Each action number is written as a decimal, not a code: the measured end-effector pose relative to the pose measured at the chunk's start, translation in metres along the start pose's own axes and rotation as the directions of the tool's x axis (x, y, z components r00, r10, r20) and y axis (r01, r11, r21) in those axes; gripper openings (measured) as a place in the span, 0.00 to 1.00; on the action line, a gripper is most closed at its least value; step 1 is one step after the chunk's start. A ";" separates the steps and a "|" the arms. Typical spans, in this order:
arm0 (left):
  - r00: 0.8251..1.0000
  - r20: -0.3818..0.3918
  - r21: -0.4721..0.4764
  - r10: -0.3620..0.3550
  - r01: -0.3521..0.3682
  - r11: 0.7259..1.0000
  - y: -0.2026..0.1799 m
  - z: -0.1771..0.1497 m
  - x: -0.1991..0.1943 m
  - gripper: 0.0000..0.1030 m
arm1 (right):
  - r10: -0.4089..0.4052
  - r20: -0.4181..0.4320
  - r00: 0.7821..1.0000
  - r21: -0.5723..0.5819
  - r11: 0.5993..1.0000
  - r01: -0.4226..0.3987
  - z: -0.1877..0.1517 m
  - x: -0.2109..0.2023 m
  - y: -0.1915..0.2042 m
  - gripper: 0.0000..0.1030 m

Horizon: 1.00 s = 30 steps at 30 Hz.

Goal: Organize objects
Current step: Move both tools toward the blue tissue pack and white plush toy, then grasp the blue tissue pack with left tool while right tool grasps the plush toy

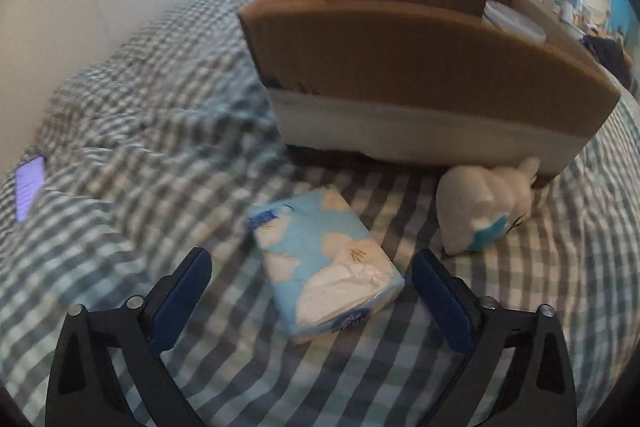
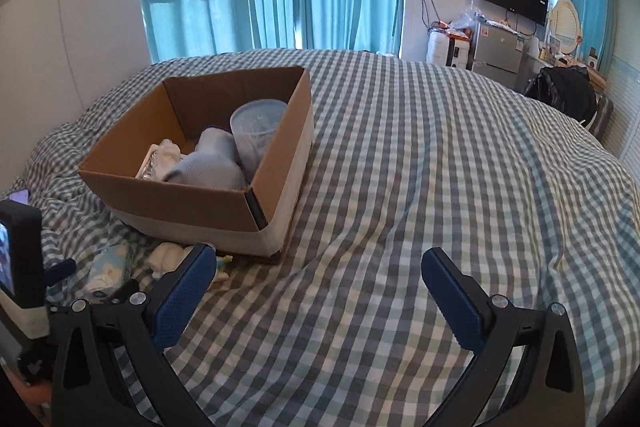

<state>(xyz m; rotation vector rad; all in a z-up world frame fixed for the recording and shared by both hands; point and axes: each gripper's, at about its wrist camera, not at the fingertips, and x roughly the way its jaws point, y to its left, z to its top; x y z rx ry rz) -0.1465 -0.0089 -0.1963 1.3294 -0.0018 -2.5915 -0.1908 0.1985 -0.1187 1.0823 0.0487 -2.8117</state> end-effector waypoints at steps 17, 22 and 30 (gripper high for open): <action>0.992 0.107 0.067 -0.067 0.060 0.996 0.033 -0.001 -0.032 0.67 | 0.086 -0.112 0.990 -0.073 0.993 -0.095 -0.017 0.039 0.082 1.00; 0.994 0.074 0.038 -0.086 0.083 0.996 0.048 0.003 -0.020 0.67 | 0.120 -0.160 0.980 -0.075 0.988 -0.133 -0.019 0.067 0.102 1.00; 0.992 0.037 0.000 -0.119 0.119 0.993 0.057 0.003 -0.009 0.67 | 0.115 -0.195 0.974 -0.058 0.990 -0.128 -0.020 0.096 0.110 0.91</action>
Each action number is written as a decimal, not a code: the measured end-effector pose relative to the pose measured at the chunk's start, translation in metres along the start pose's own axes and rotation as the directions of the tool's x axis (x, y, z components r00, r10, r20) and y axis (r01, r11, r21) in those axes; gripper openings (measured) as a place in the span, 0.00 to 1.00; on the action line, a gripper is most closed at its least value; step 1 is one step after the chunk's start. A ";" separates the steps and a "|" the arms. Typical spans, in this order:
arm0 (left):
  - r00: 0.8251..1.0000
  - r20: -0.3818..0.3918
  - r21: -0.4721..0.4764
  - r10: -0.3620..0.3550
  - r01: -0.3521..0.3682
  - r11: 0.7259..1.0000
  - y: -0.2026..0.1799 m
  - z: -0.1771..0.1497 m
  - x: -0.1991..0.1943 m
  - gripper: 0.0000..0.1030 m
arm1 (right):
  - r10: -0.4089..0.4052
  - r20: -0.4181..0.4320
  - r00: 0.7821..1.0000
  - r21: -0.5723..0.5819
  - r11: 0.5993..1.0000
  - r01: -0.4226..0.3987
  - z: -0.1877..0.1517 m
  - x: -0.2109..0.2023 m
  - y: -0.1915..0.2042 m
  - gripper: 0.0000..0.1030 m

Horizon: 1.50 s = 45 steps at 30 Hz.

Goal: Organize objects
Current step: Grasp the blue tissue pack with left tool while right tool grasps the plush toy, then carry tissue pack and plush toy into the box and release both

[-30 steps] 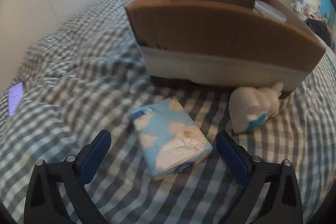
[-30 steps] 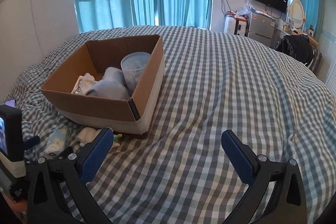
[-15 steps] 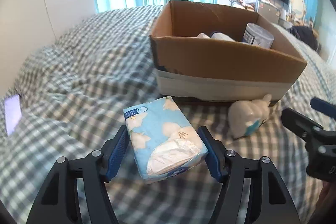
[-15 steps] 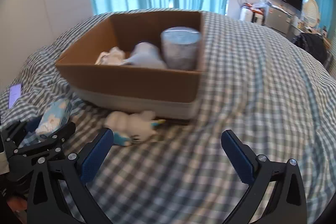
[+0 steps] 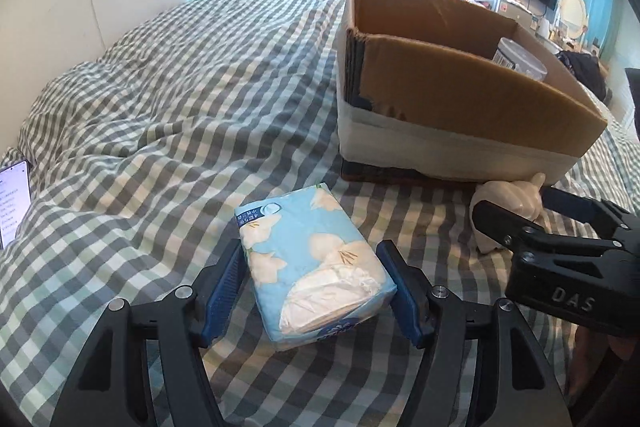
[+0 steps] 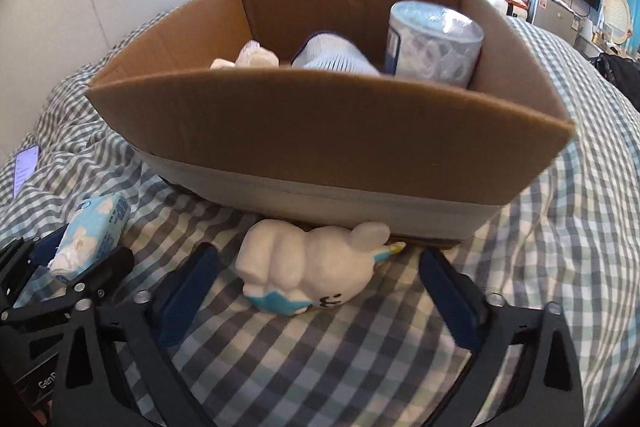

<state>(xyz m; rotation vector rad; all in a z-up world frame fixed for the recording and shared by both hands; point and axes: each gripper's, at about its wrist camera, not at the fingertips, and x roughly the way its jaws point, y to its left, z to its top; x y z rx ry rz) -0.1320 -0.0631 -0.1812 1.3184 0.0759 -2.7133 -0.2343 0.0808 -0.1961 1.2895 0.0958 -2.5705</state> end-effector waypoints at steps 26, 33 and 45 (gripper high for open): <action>0.987 0.131 0.037 -0.092 0.088 0.995 -0.018 -0.004 -0.089 0.66 | -0.045 0.214 0.976 0.011 0.999 0.043 -0.028 -0.156 -0.038 0.60; 0.968 0.210 0.057 -0.140 0.131 0.990 -0.026 0.003 -0.132 0.66 | -0.033 0.288 0.957 0.013 0.999 0.030 -0.030 -0.207 -0.044 0.60; 0.934 0.332 0.117 -0.130 0.096 0.988 -0.029 0.068 -0.164 0.66 | 0.014 0.417 0.909 -0.096 0.995 0.029 0.021 -0.266 -0.025 0.60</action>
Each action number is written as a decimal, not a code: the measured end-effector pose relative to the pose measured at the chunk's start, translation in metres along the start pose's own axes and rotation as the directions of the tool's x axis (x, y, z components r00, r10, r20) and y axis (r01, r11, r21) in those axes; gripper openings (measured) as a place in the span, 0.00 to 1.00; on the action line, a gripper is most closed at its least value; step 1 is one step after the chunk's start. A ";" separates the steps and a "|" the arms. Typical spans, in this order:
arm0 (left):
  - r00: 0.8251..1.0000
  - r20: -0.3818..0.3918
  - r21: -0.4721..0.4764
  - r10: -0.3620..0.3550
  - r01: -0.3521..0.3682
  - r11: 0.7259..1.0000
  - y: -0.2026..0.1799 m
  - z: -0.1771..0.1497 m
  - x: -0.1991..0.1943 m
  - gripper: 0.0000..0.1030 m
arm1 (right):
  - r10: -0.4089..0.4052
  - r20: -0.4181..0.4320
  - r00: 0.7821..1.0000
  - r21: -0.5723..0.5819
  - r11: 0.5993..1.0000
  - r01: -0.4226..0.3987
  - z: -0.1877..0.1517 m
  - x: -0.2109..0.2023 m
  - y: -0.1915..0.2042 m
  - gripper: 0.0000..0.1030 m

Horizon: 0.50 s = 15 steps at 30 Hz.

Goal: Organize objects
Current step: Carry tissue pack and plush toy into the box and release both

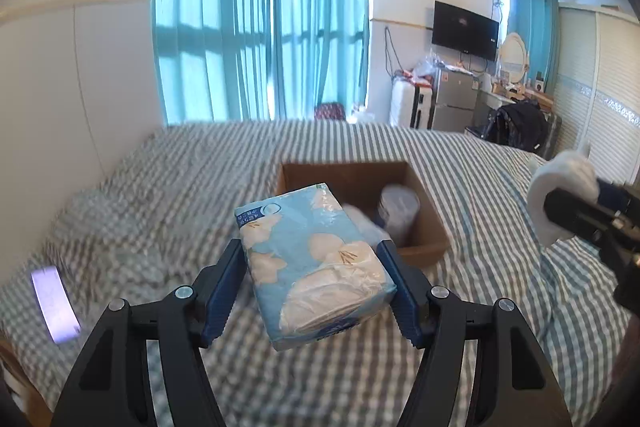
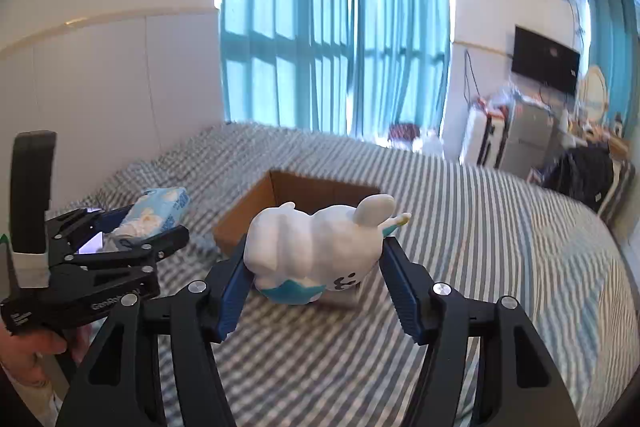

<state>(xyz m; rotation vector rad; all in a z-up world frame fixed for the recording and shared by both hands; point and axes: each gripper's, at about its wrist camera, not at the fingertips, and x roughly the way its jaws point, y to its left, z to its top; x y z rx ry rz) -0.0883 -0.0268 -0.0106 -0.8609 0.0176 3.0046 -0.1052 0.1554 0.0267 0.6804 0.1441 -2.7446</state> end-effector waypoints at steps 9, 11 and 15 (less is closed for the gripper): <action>1.000 0.006 0.008 -0.023 0.023 1.000 0.016 0.052 0.049 0.66 | 0.040 0.021 0.999 -0.006 0.999 -0.040 0.062 0.035 -0.016 0.60; 1.000 -0.007 0.016 -0.030 0.030 0.999 0.014 0.056 0.063 0.66 | 0.060 0.003 0.998 0.001 0.998 -0.060 0.066 0.050 -0.020 0.60; 0.997 -0.035 0.022 -0.069 0.069 0.997 0.012 0.057 0.096 0.66 | 0.086 -0.047 0.995 0.027 0.996 -0.085 0.062 0.092 -0.029 0.60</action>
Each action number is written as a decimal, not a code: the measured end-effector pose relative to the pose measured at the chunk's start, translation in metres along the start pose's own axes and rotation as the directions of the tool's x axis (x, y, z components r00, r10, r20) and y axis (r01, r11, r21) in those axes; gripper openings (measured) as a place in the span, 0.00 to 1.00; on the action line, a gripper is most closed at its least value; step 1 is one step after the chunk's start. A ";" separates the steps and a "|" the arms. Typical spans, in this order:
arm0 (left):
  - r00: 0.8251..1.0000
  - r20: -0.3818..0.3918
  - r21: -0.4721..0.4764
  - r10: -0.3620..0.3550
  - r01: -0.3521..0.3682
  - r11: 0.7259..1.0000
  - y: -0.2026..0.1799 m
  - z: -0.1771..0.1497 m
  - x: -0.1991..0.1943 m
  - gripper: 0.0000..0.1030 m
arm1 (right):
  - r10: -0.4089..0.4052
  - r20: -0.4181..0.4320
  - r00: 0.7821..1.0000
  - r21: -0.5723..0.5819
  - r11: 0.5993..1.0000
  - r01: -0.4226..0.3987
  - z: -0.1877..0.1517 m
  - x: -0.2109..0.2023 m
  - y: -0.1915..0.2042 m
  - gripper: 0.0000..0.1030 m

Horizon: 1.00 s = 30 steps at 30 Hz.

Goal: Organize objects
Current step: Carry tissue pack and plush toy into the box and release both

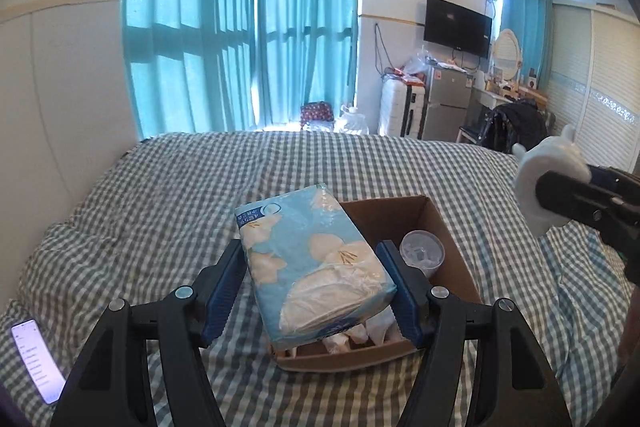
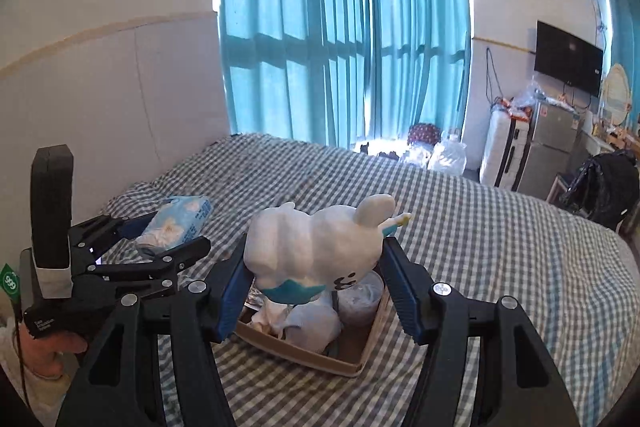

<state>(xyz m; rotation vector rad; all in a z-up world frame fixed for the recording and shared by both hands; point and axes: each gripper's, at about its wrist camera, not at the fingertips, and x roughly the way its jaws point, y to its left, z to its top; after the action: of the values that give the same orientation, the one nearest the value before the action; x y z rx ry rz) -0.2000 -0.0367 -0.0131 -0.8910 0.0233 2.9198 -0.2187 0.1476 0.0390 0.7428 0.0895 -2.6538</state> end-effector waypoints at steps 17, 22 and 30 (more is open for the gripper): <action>0.984 -0.131 0.061 -0.118 0.127 0.990 -0.007 -0.032 0.109 0.67 | 0.095 -0.236 0.967 0.137 0.989 -0.064 -0.074 0.128 -0.045 0.60; 0.981 -0.159 0.063 -0.112 0.123 0.990 -0.010 -0.037 0.119 0.68 | 0.094 -0.257 0.962 0.152 0.987 -0.056 -0.079 0.135 -0.050 0.61; 0.978 -0.194 0.067 -0.075 0.089 0.994 -0.018 -0.032 0.102 0.74 | 0.035 -0.201 0.979 0.117 0.993 -0.011 -0.059 0.110 -0.043 0.64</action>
<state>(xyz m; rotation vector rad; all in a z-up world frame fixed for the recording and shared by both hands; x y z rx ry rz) -0.2650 -0.0123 -0.0961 -1.1275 0.1056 2.7279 -0.2925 0.1591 -0.0694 1.0451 -0.0187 -2.5710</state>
